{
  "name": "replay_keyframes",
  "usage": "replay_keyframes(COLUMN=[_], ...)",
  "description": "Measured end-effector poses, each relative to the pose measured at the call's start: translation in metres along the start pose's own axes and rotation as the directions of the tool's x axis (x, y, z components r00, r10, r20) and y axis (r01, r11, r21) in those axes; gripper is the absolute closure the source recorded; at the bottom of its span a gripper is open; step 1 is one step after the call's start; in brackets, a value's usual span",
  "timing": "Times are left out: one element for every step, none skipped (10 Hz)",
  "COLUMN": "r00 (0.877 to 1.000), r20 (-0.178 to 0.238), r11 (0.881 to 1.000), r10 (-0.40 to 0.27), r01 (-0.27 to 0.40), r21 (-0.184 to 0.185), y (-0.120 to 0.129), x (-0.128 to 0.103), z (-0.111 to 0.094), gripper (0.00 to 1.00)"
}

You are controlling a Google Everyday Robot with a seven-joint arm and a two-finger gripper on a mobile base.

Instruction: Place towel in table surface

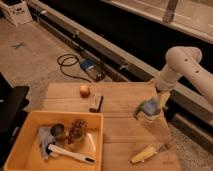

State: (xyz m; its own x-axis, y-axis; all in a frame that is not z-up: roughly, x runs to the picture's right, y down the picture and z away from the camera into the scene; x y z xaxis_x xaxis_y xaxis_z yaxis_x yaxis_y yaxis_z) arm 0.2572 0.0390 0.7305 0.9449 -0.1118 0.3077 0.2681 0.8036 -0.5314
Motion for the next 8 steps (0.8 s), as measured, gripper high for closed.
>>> replay_keyframes(r00=[0.999, 0.995, 0.988, 0.973, 0.957, 0.937, 0.915, 0.875], r20=[0.002, 0.005, 0.009, 0.015, 0.024, 0.032, 0.039, 0.048], r11=[0.999, 0.995, 0.988, 0.974, 0.957, 0.937, 0.916, 0.876], r10=[-0.049, -0.1, -0.156, -0.228, -0.29, -0.348, -0.402, -0.481], r01=[0.049, 0.1, 0.156, 0.228, 0.29, 0.348, 0.402, 0.482], r21=[-0.001, -0.004, 0.0, 0.001, 0.001, 0.002, 0.002, 0.004], y=[-0.002, -0.004, -0.007, -0.01, -0.012, -0.012, -0.01, -0.003], x=[-0.013, -0.03, -0.052, -0.083, -0.11, -0.136, -0.159, -0.192], z=[-0.003, -0.005, -0.006, -0.005, -0.003, -0.002, 0.0, 0.003], gripper=[0.2, 0.2, 0.2, 0.2, 0.2, 0.2, 0.2, 0.2])
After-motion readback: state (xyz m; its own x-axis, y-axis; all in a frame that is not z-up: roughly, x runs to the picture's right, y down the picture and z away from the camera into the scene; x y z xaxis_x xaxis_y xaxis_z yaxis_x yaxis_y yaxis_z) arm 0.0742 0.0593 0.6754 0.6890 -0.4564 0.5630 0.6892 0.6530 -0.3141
